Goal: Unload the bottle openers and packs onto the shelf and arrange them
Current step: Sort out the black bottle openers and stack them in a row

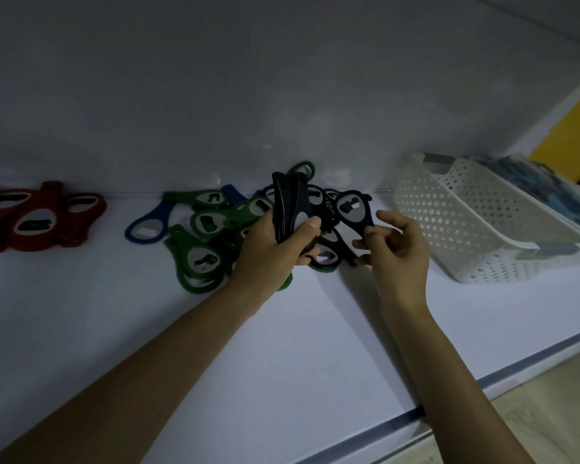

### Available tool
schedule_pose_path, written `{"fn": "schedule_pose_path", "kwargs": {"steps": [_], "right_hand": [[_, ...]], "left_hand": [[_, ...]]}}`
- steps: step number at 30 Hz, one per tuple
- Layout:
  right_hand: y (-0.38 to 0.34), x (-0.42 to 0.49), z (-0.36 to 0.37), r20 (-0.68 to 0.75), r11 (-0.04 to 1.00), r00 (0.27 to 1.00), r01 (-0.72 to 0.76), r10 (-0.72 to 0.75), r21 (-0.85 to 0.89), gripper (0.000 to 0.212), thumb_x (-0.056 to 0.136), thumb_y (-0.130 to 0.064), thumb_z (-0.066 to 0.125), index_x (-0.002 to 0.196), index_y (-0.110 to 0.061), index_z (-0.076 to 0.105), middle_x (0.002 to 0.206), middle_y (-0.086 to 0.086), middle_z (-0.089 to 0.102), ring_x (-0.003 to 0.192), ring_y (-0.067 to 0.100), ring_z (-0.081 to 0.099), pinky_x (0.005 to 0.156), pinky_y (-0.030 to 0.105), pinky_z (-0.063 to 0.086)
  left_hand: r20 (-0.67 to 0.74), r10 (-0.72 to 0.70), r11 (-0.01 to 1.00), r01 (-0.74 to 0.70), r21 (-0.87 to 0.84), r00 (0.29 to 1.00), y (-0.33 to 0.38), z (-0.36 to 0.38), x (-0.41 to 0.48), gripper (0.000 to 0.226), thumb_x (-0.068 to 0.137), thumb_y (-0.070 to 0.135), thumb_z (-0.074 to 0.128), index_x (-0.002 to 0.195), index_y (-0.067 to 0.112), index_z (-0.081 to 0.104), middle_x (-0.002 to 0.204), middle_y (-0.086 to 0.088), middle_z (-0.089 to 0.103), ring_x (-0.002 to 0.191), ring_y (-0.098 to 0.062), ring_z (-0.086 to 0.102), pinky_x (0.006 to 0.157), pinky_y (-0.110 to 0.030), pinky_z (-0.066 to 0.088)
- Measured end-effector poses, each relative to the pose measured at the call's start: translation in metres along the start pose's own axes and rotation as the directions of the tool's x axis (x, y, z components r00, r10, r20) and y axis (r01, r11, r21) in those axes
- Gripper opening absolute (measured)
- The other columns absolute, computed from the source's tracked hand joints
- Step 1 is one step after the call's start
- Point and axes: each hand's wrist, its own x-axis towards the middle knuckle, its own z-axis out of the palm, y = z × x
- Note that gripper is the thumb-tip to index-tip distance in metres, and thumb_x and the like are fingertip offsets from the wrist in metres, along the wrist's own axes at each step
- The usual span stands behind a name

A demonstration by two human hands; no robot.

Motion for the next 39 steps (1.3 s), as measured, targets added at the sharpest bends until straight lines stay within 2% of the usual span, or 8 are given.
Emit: {"fn": "schedule_pose_path", "kwargs": {"steps": [7, 11, 13, 17, 20, 24, 27, 39], "right_hand": [[-0.006, 0.004, -0.007, 0.134, 0.918, 0.978, -0.200, 0.162, 0.344, 0.003, 0.081, -0.020, 0.071, 0.081, -0.022, 0.073, 0.068, -0.009, 0.063, 0.056, 0.005, 0.052, 0.050, 0.018, 0.042], [-0.008, 0.000, 0.000, 0.296, 0.906, 0.953, -0.186, 0.072, 0.380, 0.017, 0.071, -0.026, 0.071, 0.083, -0.014, 0.073, 0.058, -0.003, 0.056, 0.051, 0.007, 0.048, 0.047, 0.019, 0.043], [-0.009, -0.003, 0.003, 0.353, 0.916, 0.935, -0.156, 0.016, 0.371, 0.029, 0.069, -0.024, 0.073, 0.092, -0.007, 0.070, 0.065, 0.002, 0.061, 0.056, 0.012, 0.055, 0.053, 0.023, 0.049], [-0.007, -0.006, 0.004, 0.328, 0.981, 0.942, 0.003, -0.069, 0.196, 0.044, 0.073, -0.034, 0.079, 0.105, -0.009, 0.060, 0.090, 0.006, 0.066, 0.078, 0.015, 0.067, 0.066, 0.025, 0.054], [-0.005, -0.013, 0.009, 0.425, 0.995, 0.900, 0.093, -0.099, 0.036, 0.083, 0.057, -0.068, 0.074, 0.121, -0.018, 0.056, 0.118, 0.002, 0.065, 0.110, 0.011, 0.062, 0.089, 0.023, 0.052], [-0.004, -0.015, 0.009, 0.360, 0.990, 0.923, 0.133, -0.140, 0.044, 0.037, 0.084, -0.029, 0.058, 0.111, -0.007, 0.068, 0.104, -0.002, 0.072, 0.102, 0.008, 0.066, 0.083, 0.017, 0.049], [-0.002, -0.015, 0.008, 0.317, 0.978, 0.929, 0.209, -0.191, -0.025, 0.028, 0.086, -0.021, 0.053, 0.101, -0.007, 0.072, 0.096, 0.000, 0.073, 0.095, 0.011, 0.067, 0.083, 0.020, 0.049], [-0.009, -0.014, 0.010, 0.433, 0.974, 0.873, 0.186, -0.226, 0.133, 0.026, 0.082, -0.017, 0.066, 0.105, -0.006, 0.072, 0.100, -0.001, 0.074, 0.095, 0.013, 0.069, 0.078, 0.019, 0.052]], "left_hand": [[-0.004, 0.017, 1.000, -0.017, 0.025, 1.000, 0.000, 0.000, 0.000, 0.017, 0.087, 0.029, 0.064, 0.097, 0.015, 0.063, 0.081, 0.004, 0.070, 0.070, -0.009, 0.068, 0.057, -0.016, 0.051], [0.067, 0.105, 0.972, -0.116, 0.203, 0.992, -0.003, 0.001, -0.005, 0.037, 0.076, 0.038, 0.074, 0.107, 0.027, 0.060, 0.095, 0.013, 0.070, 0.087, 0.000, 0.066, 0.069, -0.020, 0.054], [0.132, 0.187, 0.882, -0.226, 0.413, 0.973, -0.007, 0.003, -0.008, 0.047, 0.074, 0.038, 0.076, 0.115, 0.023, 0.058, 0.099, 0.013, 0.068, 0.091, 0.002, 0.063, 0.075, -0.015, 0.051], [0.203, 0.337, 0.662, -0.385, 0.643, 0.919, -0.008, 0.005, -0.013, 0.030, 0.084, 0.025, 0.067, 0.111, 0.016, 0.059, 0.077, 0.014, 0.057, 0.072, -0.001, 0.054, 0.058, -0.004, 0.041], [0.330, 0.342, 0.475, -0.464, 0.747, 0.880, -0.007, 0.006, -0.018, 0.031, 0.082, 0.024, 0.064, 0.110, 0.013, 0.058, 0.077, -0.003, 0.067, 0.069, -0.023, 0.064, 0.055, -0.026, 0.049], [0.415, 0.383, 0.219, -0.518, 0.827, 0.825, -0.004, 0.012, -0.024, 0.037, 0.074, 0.040, 0.069, 0.096, 0.011, 0.062, 0.078, -0.002, 0.067, 0.071, -0.022, 0.064, 0.053, -0.024, 0.040], [0.430, 0.375, 0.143, -0.510, 0.848, 0.821, -0.005, 0.014, -0.023, 0.049, 0.070, 0.051, 0.067, 0.100, 0.012, 0.064, 0.089, 0.000, 0.067, 0.086, -0.020, 0.060, 0.063, -0.030, 0.046], [0.401, 0.369, 0.116, -0.470, 0.875, 0.838, -0.006, 0.015, -0.023, 0.055, 0.070, 0.052, 0.060, 0.111, 0.015, 0.062, 0.098, 0.002, 0.065, 0.094, -0.021, 0.055, 0.080, -0.034, 0.035]]}}
